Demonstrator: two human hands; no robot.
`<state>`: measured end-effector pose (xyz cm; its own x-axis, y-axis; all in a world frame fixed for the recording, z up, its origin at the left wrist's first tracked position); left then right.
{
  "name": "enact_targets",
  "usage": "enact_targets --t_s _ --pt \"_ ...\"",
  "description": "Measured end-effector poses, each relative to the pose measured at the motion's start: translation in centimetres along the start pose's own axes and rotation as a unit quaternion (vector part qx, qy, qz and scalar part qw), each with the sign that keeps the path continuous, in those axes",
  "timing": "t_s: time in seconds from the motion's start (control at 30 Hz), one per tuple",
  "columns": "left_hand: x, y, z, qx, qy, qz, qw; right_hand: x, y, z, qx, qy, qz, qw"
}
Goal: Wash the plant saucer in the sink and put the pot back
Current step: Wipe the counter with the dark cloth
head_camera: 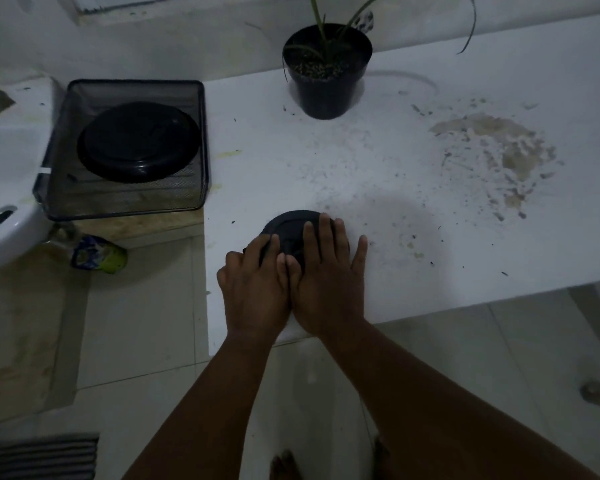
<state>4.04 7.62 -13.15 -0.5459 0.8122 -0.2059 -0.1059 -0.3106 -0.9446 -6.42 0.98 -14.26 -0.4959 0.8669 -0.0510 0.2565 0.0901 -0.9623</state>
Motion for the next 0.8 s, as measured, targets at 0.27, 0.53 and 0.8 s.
enact_targets --t_s 0.27,0.53,0.8 --pt "0.8 -0.7 2.5 -0.023 -0.001 -0.005 1.0 -0.5 -0.4 1.7 0.029 -0.075 -0.002 0.997" --pt "2.2 -0.7 4.7 -0.008 -0.014 -0.034 0.999 -0.6 -0.4 3.3 0.036 -0.146 -0.028 0.988" --pt "-2.0 -4.5 2.6 0.141 -0.029 0.003 0.99 -0.7 -1.4 3.7 0.021 -0.122 -0.034 0.992"
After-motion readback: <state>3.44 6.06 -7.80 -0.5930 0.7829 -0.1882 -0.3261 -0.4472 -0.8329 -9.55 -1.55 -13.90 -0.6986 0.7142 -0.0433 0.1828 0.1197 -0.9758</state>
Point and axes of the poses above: each hand's wrist, its own x-axis away from the middle knuckle, its own y-axis out of the palm, z = x × y, the point moved 8 cm from there along -x, towards the middle knuckle, and after that the axes turned 1 degree about x, right-handed, at the moved point
